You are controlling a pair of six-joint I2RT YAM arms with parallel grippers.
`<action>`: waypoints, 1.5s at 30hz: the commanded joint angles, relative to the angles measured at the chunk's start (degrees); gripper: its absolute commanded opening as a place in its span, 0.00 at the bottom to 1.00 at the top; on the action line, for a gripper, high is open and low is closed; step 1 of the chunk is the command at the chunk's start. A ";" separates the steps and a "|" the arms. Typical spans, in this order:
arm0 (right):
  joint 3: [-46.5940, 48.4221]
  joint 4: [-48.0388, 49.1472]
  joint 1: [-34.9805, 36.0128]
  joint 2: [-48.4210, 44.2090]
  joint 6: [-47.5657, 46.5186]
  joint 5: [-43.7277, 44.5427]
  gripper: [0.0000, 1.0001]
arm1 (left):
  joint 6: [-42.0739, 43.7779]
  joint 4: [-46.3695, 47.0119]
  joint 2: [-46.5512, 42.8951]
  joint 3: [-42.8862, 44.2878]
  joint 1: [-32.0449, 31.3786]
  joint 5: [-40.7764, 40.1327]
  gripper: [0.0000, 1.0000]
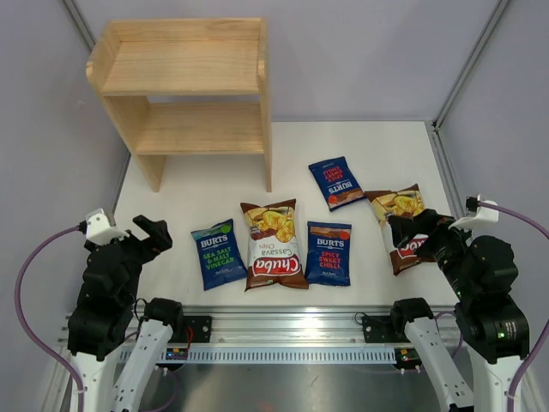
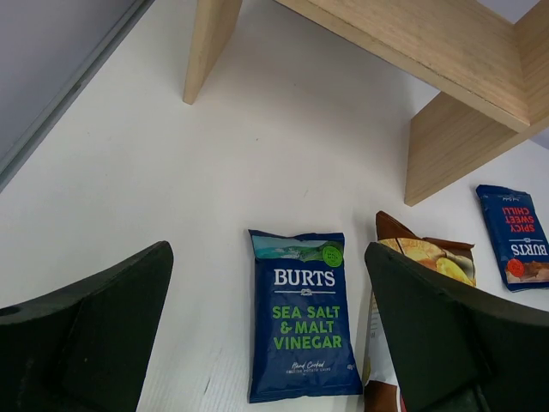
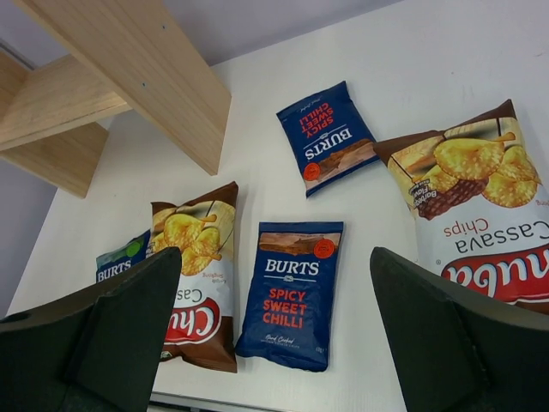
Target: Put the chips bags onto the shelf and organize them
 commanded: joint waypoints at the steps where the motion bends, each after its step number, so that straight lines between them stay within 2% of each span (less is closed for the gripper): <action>1: -1.08 3.39 0.38 0.05 0.05 -2.67 1.00 | -1.20 1.35 0.47 -0.41 -0.02 -2.09 0.99; 4: -3.18 6.11 0.38 0.84 0.75 -8.91 0.99 | -1.99 1.00 0.03 -0.49 -0.02 -2.18 0.99; 7: -7.30 13.12 0.38 0.14 5.32 -15.76 1.00 | -2.43 0.82 -0.23 -0.49 -0.02 -2.70 0.99; 8: -8.98 19.93 0.38 -0.47 9.16 -18.39 0.99 | -2.70 0.65 -0.41 -0.58 -0.02 -3.06 0.99; 9: -11.08 24.44 0.38 -1.35 11.46 -25.12 0.99 | -2.87 0.47 -0.58 -0.58 -0.02 -3.50 0.99; 11: -15.93 36.36 0.38 0.73 18.90 -30.78 0.99 | -2.87 0.56 -1.02 -0.67 -0.02 -3.50 0.99; 12: -16.90 39.48 0.38 2.32 20.78 -35.42 0.99 | -2.70 0.65 -1.28 -0.67 -0.02 -3.24 0.99; 13: -18.39 44.56 0.47 4.25 22.28 -37.55 0.99 | -2.61 0.91 -1.55 -0.76 -0.02 -3.15 0.99; 15: -19.19 48.11 0.38 9.42 25.10 -40.46 0.99 | -2.08 1.35 -1.99 -1.19 -0.02 -2.97 0.99; 19: -18.50 52.78 3.09 15.94 26.24 -38.99 0.99 | -1.47 1.88 -2.26 -1.20 -0.02 -1.92 0.99; 22: -12.81 46.05 12.40 21.92 20.82 -31.45 0.99 | -1.03 2.31 -1.73 -1.11 -0.02 -0.26 0.99; 23: -11.38 41.06 15.12 24.46 17.40 -28.12 0.99 | -0.16 2.84 -1.12 -0.93 -0.02 1.14 0.99; 24: -9.54 39.36 20.72 25.44 15.98 -22.17 0.99 | 0.11 2.93 1.41 -0.58 -0.02 4.12 0.99; 27: -8.73 36.53 26.99 27.29 14.03 -13.97 1.00 | -4.53 0.13 7.39 1.61 -0.02 9.12 0.99; 30: -9.08 36.00 28.86 28.26 13.68 -12.88 1.00 | -9.10 2.66 15.13 -1.18 -0.02 17.21 0.99; 32: -9.35 36.00 29.82 28.26 13.85 -13.84 1.00 | -11.73 7.49 19.27 -5.74 0.24 18.99 0.99; 37: -8.21 32.67 31.67 28.70 12.01 -13.23 0.99 | -15.61 11.64 21.66 -11.91 0.68 15.58 0.99; 40: -5.05 32.13 34.74 34.13 11.04 -12.01 0.93 | -18.86 8.49 16.22 -14.29 0.68 9.35 0.99; 41: -4.00 32.13 37.71 38.41 10.08 -10.87 0.92 | -19.83 7.17 14.46 -14.29 0.68 7.50 0.99; 42: -1.29 32.13 39.65 40.81 9.81 -7.46 0.90 | -20.01 5.76 10.88 -13.77 0.59 4.96 0.99; 45: 4.94 33.71 45.37 51.52 9.11 -2.44 0.85 | -20.36 3.02 6.90 -11.93 0.24 5.54 0.99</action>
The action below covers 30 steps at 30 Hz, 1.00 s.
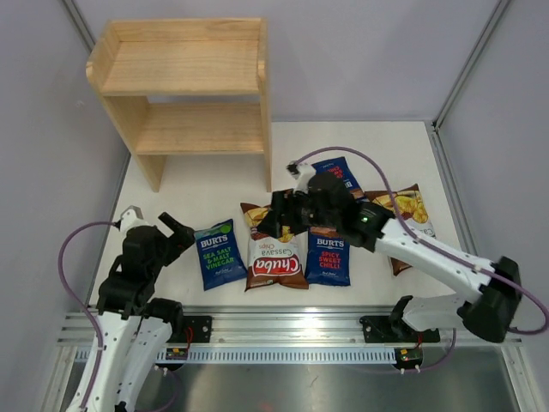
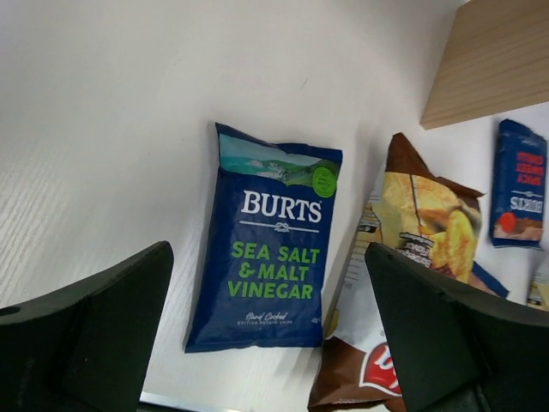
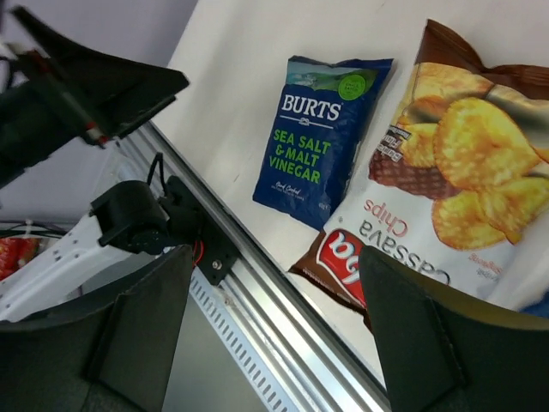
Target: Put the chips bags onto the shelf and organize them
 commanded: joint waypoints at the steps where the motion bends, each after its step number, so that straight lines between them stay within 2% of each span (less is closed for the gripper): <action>1: 8.14 1.56 5.62 10.47 -2.48 8.41 0.84 | -2.53 -2.50 -3.19 3.60 -0.04 -2.95 0.99; 5: 15.79 2.35 8.97 24.43 -1.25 15.27 0.78 | -0.86 -7.60 -4.07 8.60 -0.04 -3.30 0.99; 9: 23.34 2.88 10.11 33.86 -0.02 17.57 0.74 | 1.95 -10.69 -6.70 14.14 -0.04 -2.08 0.99; 14: 29.59 1.39 10.20 44.75 1.04 21.17 0.73 | 9.93 -14.56 -6.09 21.61 -0.04 -0.14 0.99; 22: 36.28 1.30 9.94 55.93 2.44 22.31 0.70 | 16.01 -12.62 -11.10 19.16 -0.04 4.17 0.99; 30: 35.05 4.81 8.79 60.59 4.64 18.01 0.63 | 18.48 -12.98 -10.75 17.23 -0.04 4.70 0.99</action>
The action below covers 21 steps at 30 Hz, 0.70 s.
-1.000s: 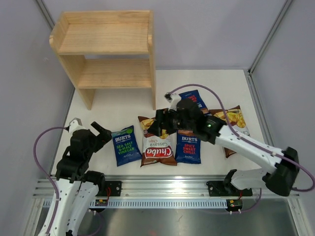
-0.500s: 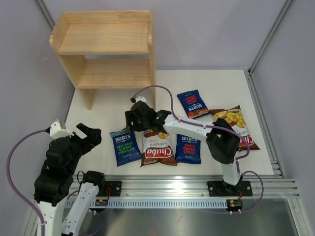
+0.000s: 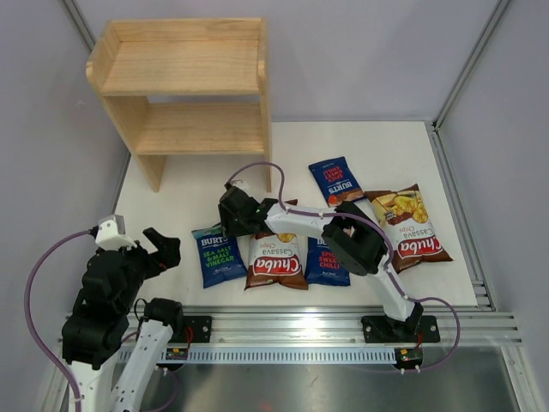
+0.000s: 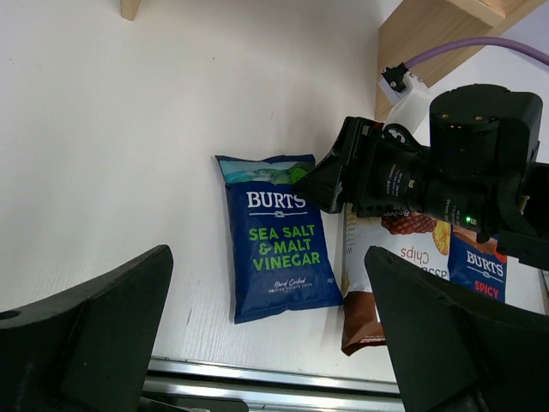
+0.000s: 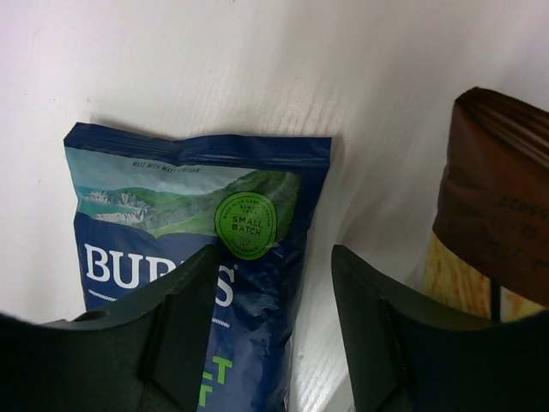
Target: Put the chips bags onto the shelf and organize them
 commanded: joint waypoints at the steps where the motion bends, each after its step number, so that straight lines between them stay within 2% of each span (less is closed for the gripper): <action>1: 0.89 3.85 -0.50 0.84 2.13 -0.87 0.61 | 2.70 1.89 0.20 -0.15 -0.04 2.36 0.99; 8: -3.41 8.59 -0.67 0.14 5.20 -2.37 0.51 | 2.78 1.89 -0.59 -0.32 -0.04 2.54 0.99; 11: -6.57 11.49 -0.67 -0.39 6.96 -2.64 0.41 | 2.78 1.89 -1.11 -0.32 -0.04 2.54 0.99; 12: -7.19 12.63 -0.58 -0.65 7.57 -2.55 0.32 | 2.70 1.89 -1.20 -0.41 -0.04 2.62 0.99; 14: -8.94 13.96 -0.67 -1.62 8.19 -2.46 0.29 | 2.70 1.80 -1.29 -0.41 -0.04 2.62 0.99; 15: -9.57 15.44 -0.67 -2.14 8.63 -2.29 0.24 | 2.70 1.80 -1.38 -0.41 -0.04 2.62 0.99; 17: -10.36 16.16 -0.58 -3.64 8.90 -2.37 0.23 | 2.61 1.80 -1.47 -0.41 -0.04 2.71 0.99; 19: -10.27 16.16 -0.58 -4.95 8.81 -2.37 0.16 | 2.52 1.89 -1.38 -0.41 -0.04 2.71 0.99; 21: -10.36 16.16 -0.67 -6.19 8.90 -2.20 0.00 | 2.52 1.80 -1.29 -0.41 -0.04 2.98 0.99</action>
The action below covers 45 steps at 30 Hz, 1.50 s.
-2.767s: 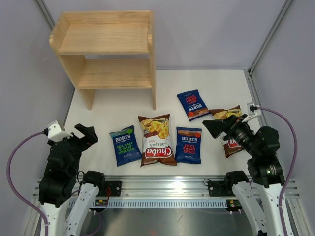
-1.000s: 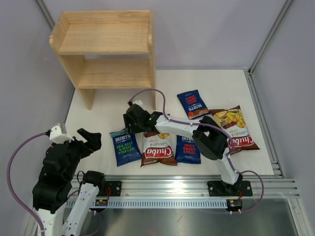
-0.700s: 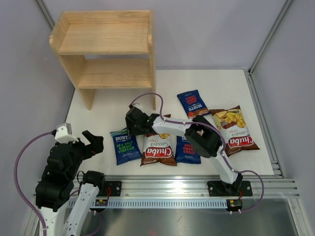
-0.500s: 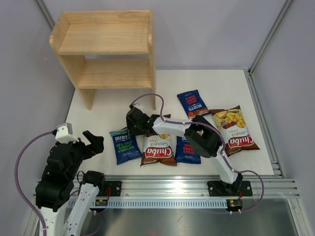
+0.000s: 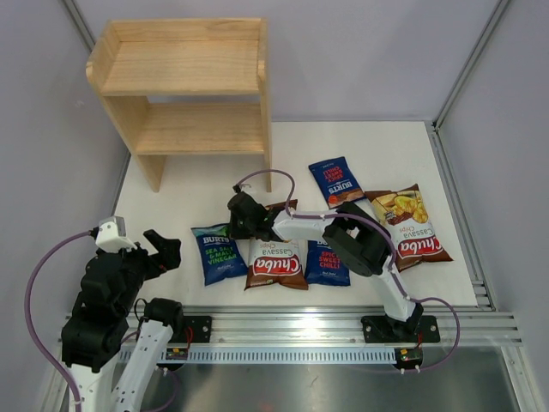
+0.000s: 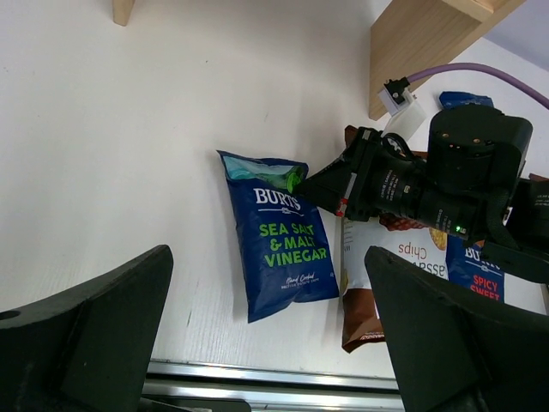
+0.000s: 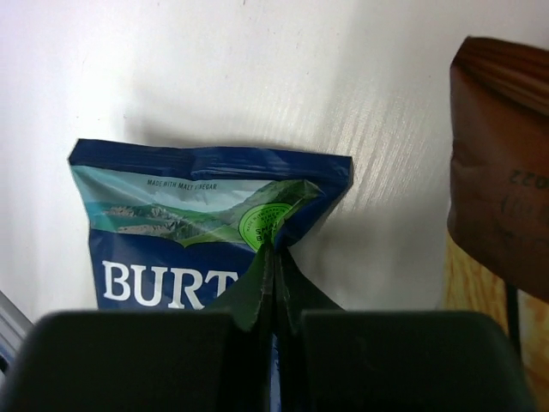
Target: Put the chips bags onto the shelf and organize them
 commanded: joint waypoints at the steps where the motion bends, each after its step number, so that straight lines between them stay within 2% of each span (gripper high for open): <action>1: -0.74 1.10 -0.23 -5.97 0.79 1.19 0.00 | 1.10 1.73 -0.44 -0.28 -0.04 1.84 0.99; 13: -5.75 6.55 -0.15 -22.30 2.20 8.56 0.00 | 0.92 2.52 -0.35 -0.54 -0.04 4.73 0.99; 16: -6.89 5.41 -0.23 -27.93 0.53 13.04 0.00 | 0.14 4.36 -0.79 -0.89 -0.04 8.07 0.99; 20: -7.86 4.00 -0.67 -35.76 -0.70 18.94 0.00 | -3.63 12.43 -2.98 -5.10 -0.04 19.20 0.99; 22: -8.48 4.26 -0.94 -40.75 -1.32 22.53 0.00 | -8.46 21.74 -4.12 -11.23 -0.04 23.96 0.99; 23: -8.83 4.35 -1.11 -42.35 -1.49 23.33 0.00 | -10.48 30.21 -4.48 -14.23 -0.04 28.95 0.99; 25: -8.05 3.92 -1.55 -46.31 -2.63 24.57 0.00 | -17.33 40.53 -3.96 -22.38 -0.04 36.51 0.99; 26: -7.52 3.48 -1.73 -47.37 -3.25 24.83 0.00 | -19.71 51.54 -3.52 -24.87 -0.04 38.47 0.99; 28: -6.55 2.07 -1.82 -50.08 -4.57 26.32 0.00 | -27.09 63.37 -2.12 -29.53 -0.13 41.20 0.99; 29: -6.29 1.98 -1.90 -50.97 -4.74 26.85 0.00 | -29.46 75.96 -1.68 -33.29 -0.31 42.87 0.99; 31: -6.55 2.15 -1.99 -53.70 -4.57 27.91 0.00 | -34.75 86.94 -0.10 -36.57 -1.62 42.28 0.99; 32: -6.72 2.24 -1.91 -54.49 -4.22 28.09 0.00 | -35.54 95.78 2.70 -38.15 -2.32 40.96 0.99; 34: -6.90 2.94 -1.99 -56.51 -3.08 27.74 0.00 | -36.95 103.73 6.39 -39.04 -5.82 39.21 0.99; 35: -6.73 3.29 -1.99 -56.95 -2.90 27.39 0.00 | -36.87 110.91 11.46 -39.48 -7.59 37.11 0.99; 39: -4.71 3.12 -1.99 -57.75 -1.94 25.37 0.00 | -33.88 118.69 23.25 -36.32 -17.07 33.05 0.99; 41: -3.65 2.68 -2.08 -57.75 -0.89 24.49 0.00 | -34.14 124.57 26.09 -36.23 -19.19 29.72 0.99; 45: -3.73 2.94 -2.08 -58.63 1.13 22.12 0.00 | -32.75 130.57 32.95 -34.30 -23.33 26.89 0.99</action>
